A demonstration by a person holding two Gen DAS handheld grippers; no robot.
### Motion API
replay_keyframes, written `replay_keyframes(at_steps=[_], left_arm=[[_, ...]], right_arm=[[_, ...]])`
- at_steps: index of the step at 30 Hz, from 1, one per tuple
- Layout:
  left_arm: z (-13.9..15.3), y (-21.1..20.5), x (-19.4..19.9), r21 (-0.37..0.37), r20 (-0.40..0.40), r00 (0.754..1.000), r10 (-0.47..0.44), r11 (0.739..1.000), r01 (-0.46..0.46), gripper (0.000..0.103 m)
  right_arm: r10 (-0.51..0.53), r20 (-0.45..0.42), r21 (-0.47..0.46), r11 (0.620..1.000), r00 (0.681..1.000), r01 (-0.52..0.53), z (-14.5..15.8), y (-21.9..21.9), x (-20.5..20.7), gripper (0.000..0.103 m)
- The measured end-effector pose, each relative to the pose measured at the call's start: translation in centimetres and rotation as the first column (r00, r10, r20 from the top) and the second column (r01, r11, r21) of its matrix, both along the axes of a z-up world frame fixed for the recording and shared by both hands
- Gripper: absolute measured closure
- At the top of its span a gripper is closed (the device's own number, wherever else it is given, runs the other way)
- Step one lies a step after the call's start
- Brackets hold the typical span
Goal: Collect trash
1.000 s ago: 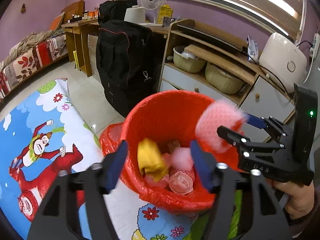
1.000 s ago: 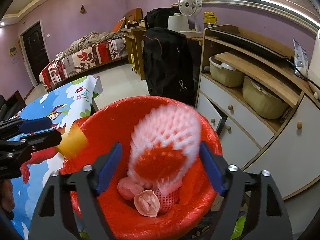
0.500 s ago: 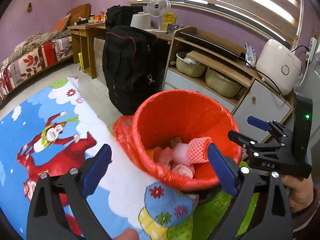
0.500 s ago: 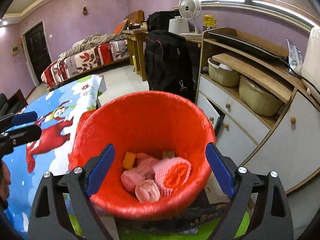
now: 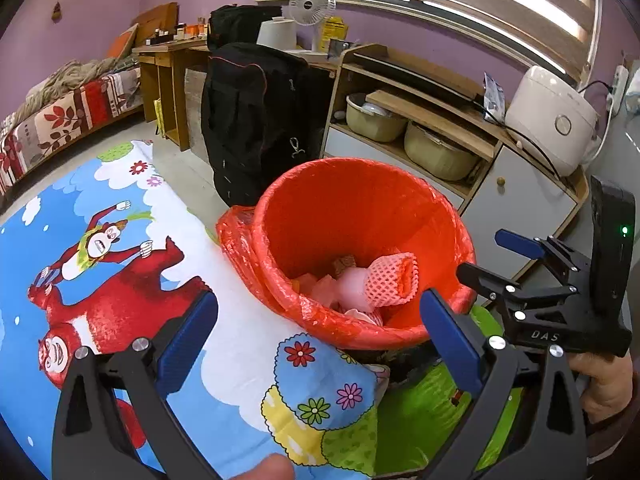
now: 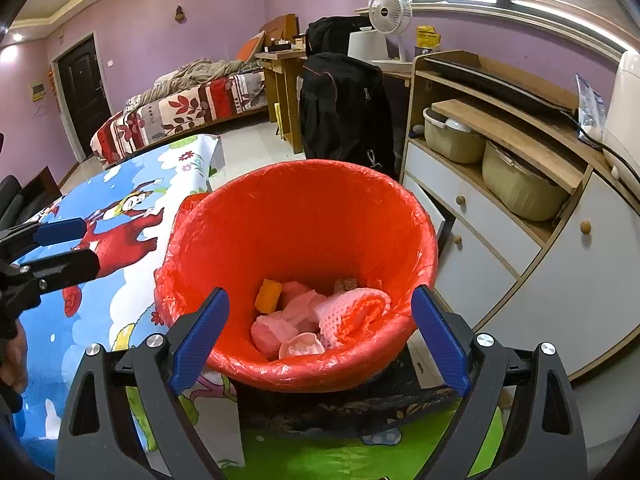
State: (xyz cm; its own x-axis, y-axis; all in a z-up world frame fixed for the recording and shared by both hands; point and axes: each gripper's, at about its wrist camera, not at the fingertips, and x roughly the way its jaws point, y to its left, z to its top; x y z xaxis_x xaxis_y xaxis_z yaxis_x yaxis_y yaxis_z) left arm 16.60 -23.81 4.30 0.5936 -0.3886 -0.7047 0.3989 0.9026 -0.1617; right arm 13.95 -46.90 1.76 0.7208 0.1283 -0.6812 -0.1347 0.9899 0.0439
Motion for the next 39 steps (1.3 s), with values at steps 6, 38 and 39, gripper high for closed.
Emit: replay_keyframes(at_steps=[6,38,39], left_arm=[[-0.21,-0.19,0.28,0.007,-0.005,1.0,-0.001,1.0,0.001,0.005],[-0.21,-0.05,0.43,0.007,-0.005,1.0,0.001,1.0,-0.001,0.005],[-0.21,-0.05,0.4,0.006,-0.005,1.0,0.001,1.0,-0.001,0.005]], right_arm=[[0.001,-0.002,0.007,1.0,1.0,-0.001,-0.15,0.05,0.02,0.017],[0.001,-0.002,0.008,1.0,1.0,-0.001,-0.16,0.07,0.13,0.016],[0.001,-0.002,0.007,1.0,1.0,-0.001,-0.17,0.07,0.13,0.016]])
